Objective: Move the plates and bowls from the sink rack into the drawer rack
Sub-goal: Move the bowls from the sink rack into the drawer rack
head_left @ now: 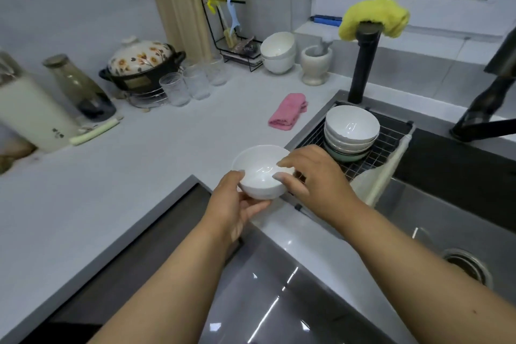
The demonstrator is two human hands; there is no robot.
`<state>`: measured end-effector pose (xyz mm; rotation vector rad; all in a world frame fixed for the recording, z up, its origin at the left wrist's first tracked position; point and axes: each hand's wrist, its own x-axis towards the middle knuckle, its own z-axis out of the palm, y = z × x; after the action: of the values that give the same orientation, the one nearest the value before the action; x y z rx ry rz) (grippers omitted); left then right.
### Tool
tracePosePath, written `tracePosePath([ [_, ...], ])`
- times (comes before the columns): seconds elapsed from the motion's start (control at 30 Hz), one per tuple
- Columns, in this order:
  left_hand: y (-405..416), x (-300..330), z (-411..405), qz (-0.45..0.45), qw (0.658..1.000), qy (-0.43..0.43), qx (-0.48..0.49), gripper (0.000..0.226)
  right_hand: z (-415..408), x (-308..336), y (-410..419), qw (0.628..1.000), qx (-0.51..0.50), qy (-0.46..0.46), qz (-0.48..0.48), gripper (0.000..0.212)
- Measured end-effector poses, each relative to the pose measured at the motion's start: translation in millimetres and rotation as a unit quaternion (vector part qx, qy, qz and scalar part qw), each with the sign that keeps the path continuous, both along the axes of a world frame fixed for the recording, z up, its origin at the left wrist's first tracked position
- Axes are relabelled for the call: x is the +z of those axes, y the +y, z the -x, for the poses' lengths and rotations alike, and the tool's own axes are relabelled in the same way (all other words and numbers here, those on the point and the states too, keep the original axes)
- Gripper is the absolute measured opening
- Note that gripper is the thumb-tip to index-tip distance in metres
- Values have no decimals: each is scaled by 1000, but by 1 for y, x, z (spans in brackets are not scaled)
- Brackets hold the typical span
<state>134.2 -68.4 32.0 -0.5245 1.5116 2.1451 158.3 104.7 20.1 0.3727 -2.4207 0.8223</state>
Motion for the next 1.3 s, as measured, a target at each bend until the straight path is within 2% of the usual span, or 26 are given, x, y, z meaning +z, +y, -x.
tracePosePath([
  [0.07, -14, 1, -8, -7, 999, 7, 35, 30, -1, 1, -14, 992, -34, -91, 87, 35],
  [0.13, -29, 2, -18, -14, 998, 14, 60, 24, -2, 2, -31, 962, -46, -195, 187, 32],
  [0.23, -54, 4, -35, -28, 995, 22, 89, 20, -6, 1, -60, 899, -17, -320, 300, 38],
  [0.3, -73, 5, -47, -38, 993, 29, 108, 22, -10, 3, -81, 841, 31, -384, 380, 39],
  [0.4, -106, 9, -66, -49, 988, 43, 142, 26, -19, 11, -117, 752, 111, -438, 480, 32],
  [0.47, -131, 12, -82, -50, 985, 55, 158, 24, -26, 17, -143, 713, 143, -459, 510, 26],
  [0.57, -172, 13, -111, -47, 979, 59, 192, 22, -40, 20, -188, 674, 167, -496, 521, 31],
  [0.77, -265, 13, -185, -4, 968, 58, 243, 18, -95, 18, -291, 649, 186, -538, 505, 31],
  [0.87, -317, 6, -230, 59, 963, 44, 260, 21, -128, 14, -347, 660, 193, -554, 469, 27],
  [0.97, -376, -6, -280, 124, 947, 27, 294, 28, -165, 12, -405, 669, 199, -567, 437, 14],
  [1.1, -453, -22, -351, 221, 915, 8, 336, 31, -212, 0, -481, 664, 218, -594, 398, 8],
  [1.23, -519, -35, -421, 329, 870, -22, 367, 45, -255, -15, -552, 656, 230, -624, 357, 20],
  [1.3, -547, -42, -452, 369, 849, -41, 376, 46, -275, -23, -582, 651, 234, -636, 342, 16],
])
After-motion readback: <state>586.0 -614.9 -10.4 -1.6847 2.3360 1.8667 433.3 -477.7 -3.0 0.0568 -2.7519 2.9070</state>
